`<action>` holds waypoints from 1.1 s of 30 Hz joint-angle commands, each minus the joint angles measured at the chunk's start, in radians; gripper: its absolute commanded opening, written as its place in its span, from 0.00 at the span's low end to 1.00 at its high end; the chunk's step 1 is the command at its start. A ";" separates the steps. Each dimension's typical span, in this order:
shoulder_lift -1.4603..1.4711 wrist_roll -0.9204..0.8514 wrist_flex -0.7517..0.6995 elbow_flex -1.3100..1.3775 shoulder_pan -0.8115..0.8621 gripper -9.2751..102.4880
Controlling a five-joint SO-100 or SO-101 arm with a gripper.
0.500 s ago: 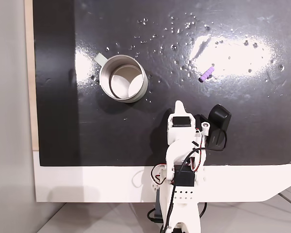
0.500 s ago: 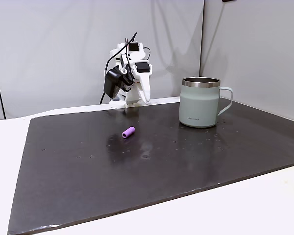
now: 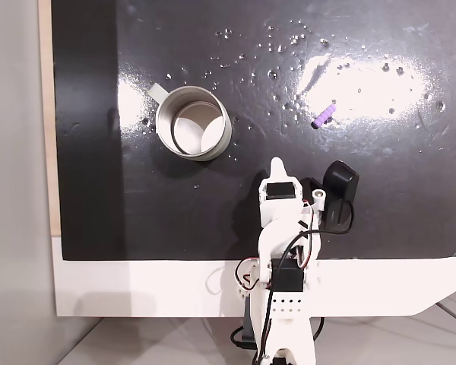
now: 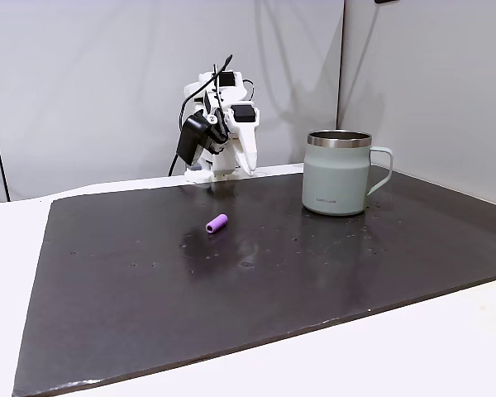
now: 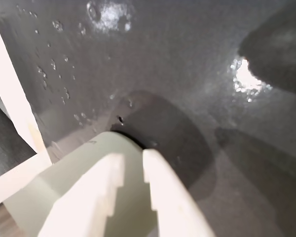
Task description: Grasp a pengrip and put it in the cup.
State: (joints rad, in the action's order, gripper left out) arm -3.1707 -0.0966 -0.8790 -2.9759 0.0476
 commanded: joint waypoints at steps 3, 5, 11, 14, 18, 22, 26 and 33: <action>-0.008 -0.074 -0.034 0.130 0.017 0.08; 0.021 -0.104 -0.061 0.209 0.015 0.08; 0.357 -0.156 -0.138 0.548 0.035 0.08; 0.471 -0.210 -0.190 0.689 0.041 0.08; 0.635 -0.313 -0.261 0.854 0.074 0.08; 0.819 -0.440 -0.307 0.992 0.132 0.08; 0.977 -0.566 -0.333 1.106 0.201 0.08; 1.230 -0.715 -0.324 1.241 0.252 0.09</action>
State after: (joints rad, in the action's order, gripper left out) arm -2.0080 -0.7639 -1.2088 -1.8362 0.2930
